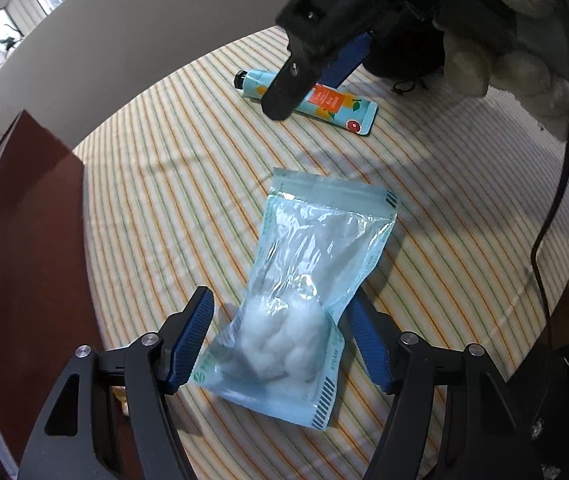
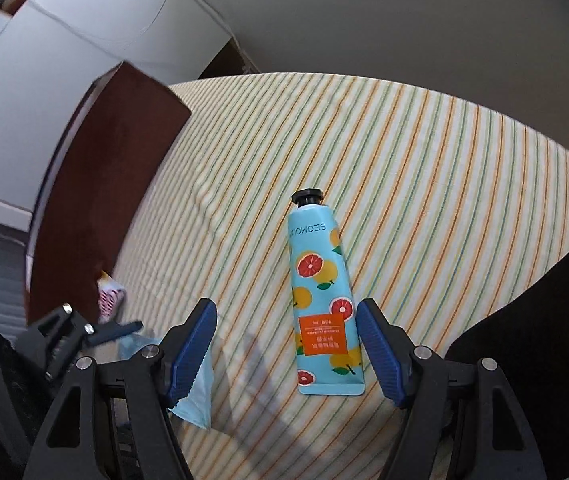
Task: Organize soft objects
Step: 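Move the left gripper to the cotton-ball bag while the right gripper moves to the hand cream tube, then close the right gripper on the hand cream tube while the left gripper closes on the cotton bag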
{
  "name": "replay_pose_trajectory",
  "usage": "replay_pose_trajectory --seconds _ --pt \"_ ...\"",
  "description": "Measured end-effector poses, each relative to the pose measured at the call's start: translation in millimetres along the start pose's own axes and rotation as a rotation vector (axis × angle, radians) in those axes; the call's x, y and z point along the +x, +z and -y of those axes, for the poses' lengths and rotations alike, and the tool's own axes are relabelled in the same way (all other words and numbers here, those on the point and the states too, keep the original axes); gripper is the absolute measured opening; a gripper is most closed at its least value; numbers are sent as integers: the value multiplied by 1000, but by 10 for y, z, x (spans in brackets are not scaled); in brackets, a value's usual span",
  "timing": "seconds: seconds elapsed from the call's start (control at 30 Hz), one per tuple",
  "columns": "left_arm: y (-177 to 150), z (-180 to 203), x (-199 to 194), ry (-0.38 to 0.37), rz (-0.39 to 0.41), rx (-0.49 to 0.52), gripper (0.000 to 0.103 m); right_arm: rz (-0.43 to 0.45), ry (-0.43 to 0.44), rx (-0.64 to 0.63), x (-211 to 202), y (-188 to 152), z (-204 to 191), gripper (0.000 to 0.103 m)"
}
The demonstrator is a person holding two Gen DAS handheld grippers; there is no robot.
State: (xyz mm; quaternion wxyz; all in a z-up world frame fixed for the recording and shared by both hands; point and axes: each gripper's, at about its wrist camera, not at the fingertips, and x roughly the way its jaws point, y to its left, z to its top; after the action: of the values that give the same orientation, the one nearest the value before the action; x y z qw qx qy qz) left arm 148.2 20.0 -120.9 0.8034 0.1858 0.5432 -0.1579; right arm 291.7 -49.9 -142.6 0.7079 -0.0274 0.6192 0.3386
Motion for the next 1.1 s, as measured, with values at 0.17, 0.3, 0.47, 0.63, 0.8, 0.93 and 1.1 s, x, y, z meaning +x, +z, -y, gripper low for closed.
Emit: replay_pose_trajectory --seconds 0.17,0.3,0.47,0.63,0.8,0.93,1.1 --pt "84 -172 121 -65 -7 -67 75 41 -202 -132 97 -25 -232 68" --pt "50 -278 167 -104 5 -120 76 54 -301 -212 168 -77 -372 67" --pt "34 -245 150 -110 20 -118 64 66 -327 -228 139 -91 -386 43" --pt "65 -215 140 -93 22 -124 44 70 -315 -200 16 -101 -245 30" --pt "42 -291 158 -89 41 -175 37 80 -324 -198 -22 -96 -162 29" --pt "-41 -270 128 -85 57 -180 36 91 -310 -176 -31 -139 -196 29" --pt "-106 -164 -32 -72 79 -183 35 120 -307 -168 -189 -165 -175 29"
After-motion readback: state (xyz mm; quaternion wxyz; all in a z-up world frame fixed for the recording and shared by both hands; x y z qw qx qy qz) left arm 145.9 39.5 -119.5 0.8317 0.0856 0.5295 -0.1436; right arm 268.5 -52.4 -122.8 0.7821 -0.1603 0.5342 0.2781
